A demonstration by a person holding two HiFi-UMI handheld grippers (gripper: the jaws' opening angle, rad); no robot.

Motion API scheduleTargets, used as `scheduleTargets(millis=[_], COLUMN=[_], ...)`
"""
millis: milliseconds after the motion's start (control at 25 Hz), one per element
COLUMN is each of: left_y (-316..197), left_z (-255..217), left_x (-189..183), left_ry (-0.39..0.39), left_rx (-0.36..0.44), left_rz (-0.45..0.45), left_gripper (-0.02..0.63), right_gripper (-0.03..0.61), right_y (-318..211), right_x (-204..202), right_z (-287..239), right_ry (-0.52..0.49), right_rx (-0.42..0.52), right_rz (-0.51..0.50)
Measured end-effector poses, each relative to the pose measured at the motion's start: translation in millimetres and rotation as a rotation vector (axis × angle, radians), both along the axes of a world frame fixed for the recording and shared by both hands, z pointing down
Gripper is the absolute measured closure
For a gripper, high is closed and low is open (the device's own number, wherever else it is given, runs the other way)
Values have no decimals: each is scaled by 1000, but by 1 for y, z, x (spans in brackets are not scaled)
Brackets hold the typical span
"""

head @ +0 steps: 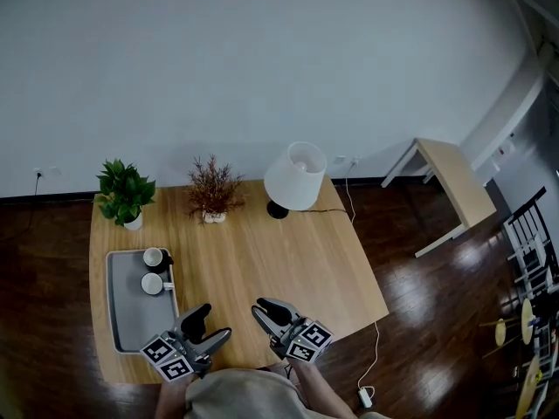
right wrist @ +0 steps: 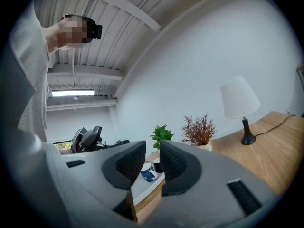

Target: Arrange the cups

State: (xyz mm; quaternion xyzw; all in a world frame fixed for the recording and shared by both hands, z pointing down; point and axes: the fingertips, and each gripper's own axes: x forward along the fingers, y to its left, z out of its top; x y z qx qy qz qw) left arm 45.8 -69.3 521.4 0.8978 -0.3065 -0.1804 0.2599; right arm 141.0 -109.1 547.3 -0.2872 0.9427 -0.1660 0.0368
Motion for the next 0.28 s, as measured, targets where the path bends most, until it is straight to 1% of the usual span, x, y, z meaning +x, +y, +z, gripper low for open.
scheduleTargets(millis=[280], left_y=[0], left_z=[0], left_x=[-11], left_ry=[4], left_rx=[1], left_rz=[-14], left_gripper=[259], right_gripper=[472], right_y=[2], right_x=[-12], right_z=[2], right_ry=[11], right_rx=[-6], right_rz=[-17])
